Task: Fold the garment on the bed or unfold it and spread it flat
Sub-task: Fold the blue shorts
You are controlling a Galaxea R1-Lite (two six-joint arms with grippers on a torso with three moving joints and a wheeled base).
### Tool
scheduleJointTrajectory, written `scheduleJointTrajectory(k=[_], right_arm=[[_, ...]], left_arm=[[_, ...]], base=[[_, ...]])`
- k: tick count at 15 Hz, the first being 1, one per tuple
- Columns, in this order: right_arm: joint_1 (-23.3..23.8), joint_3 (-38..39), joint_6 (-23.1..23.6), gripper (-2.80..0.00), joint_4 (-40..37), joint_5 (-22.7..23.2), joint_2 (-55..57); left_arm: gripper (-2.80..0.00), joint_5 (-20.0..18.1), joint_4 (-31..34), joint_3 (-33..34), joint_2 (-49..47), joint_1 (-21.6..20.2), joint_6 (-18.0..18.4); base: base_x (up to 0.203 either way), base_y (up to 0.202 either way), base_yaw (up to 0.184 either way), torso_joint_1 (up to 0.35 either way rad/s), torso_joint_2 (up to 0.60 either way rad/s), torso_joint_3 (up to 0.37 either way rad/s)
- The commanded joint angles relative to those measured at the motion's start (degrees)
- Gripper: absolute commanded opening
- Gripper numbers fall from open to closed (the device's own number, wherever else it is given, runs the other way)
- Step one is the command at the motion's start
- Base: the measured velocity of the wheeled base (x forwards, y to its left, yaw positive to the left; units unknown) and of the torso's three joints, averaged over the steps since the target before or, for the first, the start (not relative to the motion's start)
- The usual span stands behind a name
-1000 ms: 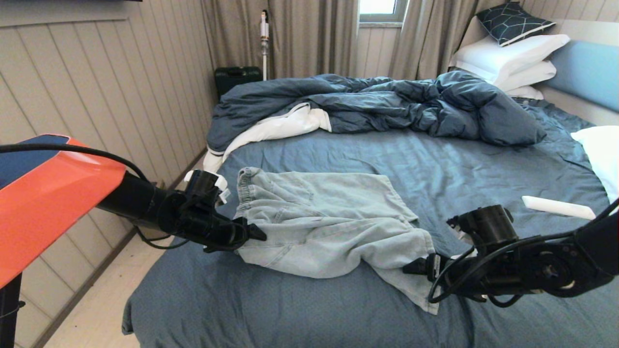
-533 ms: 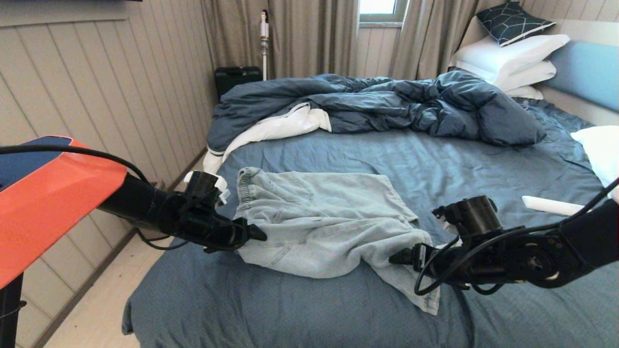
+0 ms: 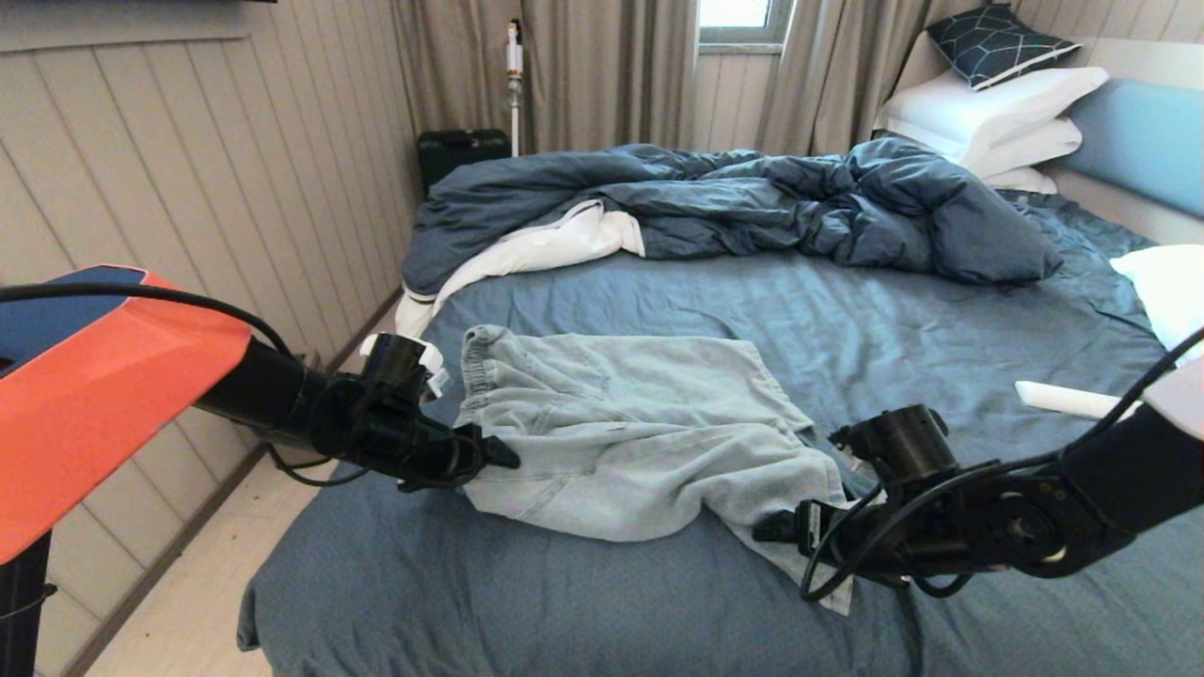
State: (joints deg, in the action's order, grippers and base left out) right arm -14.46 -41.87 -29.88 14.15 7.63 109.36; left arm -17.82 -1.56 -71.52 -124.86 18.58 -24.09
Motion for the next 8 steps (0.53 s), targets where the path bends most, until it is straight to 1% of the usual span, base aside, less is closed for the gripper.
scheduleJointTrajectory(k=[1,2,3,8], right_arm=[[0.1,0.6,-0.1,0.00,0.1,0.0,-0.7],[0.0,0.6,0.0,0.00,0.1,0.0,-0.4],[0.0,0.5,0.0,-2.80,0.1,-0.1,0.0],[-0.4,0.7,0.3,-2.80,0.2,-0.2,0.6]], left_arm=[[0.00,-0.1,0.0,0.0,-0.3,0.0,-0.2],[0.00,-0.1,0.0,0.1,-0.3,0.1,-0.2],[0.00,-0.1,0.0,0.1,-0.3,0.1,-0.2],[0.00,-0.1,0.0,0.3,-0.3,0.0,-0.2]], base=[[0.000,0.000,0.000,0.000,0.00,0.000],[0.000,0.000,0.000,0.000,0.00,0.000],[0.000,0.000,0.000,0.000,0.00,0.000],[0.000,0.000,0.000,0.000,0.00,0.000]])
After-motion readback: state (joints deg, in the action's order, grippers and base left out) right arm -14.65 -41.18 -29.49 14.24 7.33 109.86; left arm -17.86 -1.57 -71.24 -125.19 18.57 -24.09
